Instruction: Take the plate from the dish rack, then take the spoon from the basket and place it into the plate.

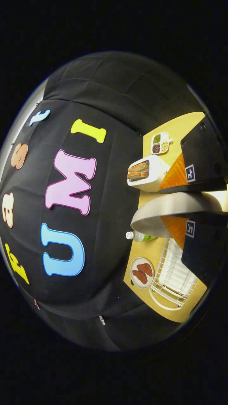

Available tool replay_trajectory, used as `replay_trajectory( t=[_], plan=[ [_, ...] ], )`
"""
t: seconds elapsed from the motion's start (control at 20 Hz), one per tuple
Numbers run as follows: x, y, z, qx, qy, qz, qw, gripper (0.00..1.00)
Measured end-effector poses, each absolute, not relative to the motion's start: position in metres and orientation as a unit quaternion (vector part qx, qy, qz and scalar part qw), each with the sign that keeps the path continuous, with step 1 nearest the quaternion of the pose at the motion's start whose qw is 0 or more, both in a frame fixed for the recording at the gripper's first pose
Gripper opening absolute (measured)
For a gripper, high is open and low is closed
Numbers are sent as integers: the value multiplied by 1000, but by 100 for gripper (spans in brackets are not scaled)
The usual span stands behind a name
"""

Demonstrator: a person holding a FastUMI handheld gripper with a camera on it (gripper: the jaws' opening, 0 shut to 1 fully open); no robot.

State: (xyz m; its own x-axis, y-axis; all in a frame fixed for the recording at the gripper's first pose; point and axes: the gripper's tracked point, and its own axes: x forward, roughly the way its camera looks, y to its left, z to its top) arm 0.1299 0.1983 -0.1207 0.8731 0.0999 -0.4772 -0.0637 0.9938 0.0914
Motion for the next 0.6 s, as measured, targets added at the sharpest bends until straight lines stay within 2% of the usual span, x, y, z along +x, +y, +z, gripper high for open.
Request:
replay_trajectory(
  t=[0.25, 0.6],
  plan=[
    [77, 155, -133, 95, 278, 54, 954, 28],
    [-5, 124, -196, 175, 354, 73, 916, 28]
  ],
)
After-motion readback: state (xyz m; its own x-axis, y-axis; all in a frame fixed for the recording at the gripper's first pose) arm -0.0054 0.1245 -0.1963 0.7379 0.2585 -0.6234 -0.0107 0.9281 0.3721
